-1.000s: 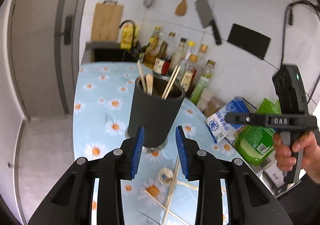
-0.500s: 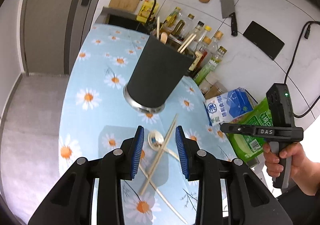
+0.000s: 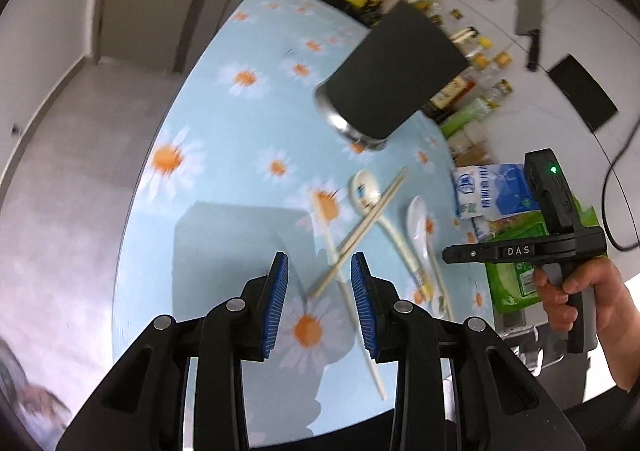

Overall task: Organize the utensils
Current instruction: 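Lower the right gripper onto a bamboo chopstick and close it while the left tool approaches the chopsticks, then grasp a bamboo chopstick beside the printed spoon with the left gripper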

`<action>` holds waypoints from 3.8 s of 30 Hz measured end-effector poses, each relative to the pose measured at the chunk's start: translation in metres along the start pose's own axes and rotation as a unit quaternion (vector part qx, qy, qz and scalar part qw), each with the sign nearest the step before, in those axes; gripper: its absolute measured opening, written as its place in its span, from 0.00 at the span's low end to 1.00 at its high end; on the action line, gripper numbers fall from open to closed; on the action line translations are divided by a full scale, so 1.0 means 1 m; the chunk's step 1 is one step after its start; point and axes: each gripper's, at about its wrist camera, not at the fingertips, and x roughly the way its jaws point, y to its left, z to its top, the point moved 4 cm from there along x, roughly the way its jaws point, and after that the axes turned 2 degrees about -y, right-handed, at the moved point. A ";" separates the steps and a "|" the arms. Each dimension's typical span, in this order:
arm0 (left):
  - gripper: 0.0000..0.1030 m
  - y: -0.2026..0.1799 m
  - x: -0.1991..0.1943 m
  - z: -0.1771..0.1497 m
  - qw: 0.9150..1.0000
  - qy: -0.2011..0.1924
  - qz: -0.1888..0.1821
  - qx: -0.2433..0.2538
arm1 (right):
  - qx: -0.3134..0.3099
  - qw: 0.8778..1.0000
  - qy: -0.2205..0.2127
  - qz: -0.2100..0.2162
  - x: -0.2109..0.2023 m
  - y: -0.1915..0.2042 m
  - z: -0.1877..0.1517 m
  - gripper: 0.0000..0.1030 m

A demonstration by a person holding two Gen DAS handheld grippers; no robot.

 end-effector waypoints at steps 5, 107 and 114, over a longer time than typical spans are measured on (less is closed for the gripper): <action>0.30 0.014 0.000 -0.013 0.999 0.004 -0.004 -0.035 | -0.012 0.999 0.028 -0.019 0.010 0.005 0.006 0.18; 0.11 -0.067 0.133 0.053 0.875 0.393 -0.006 0.282 | 0.206 0.949 -0.167 0.169 -0.068 -0.046 -0.056 0.06; 0.04 -0.068 0.134 0.054 0.872 0.405 -0.030 0.275 | 0.214 0.950 -0.163 0.162 -0.064 -0.042 -0.060 0.05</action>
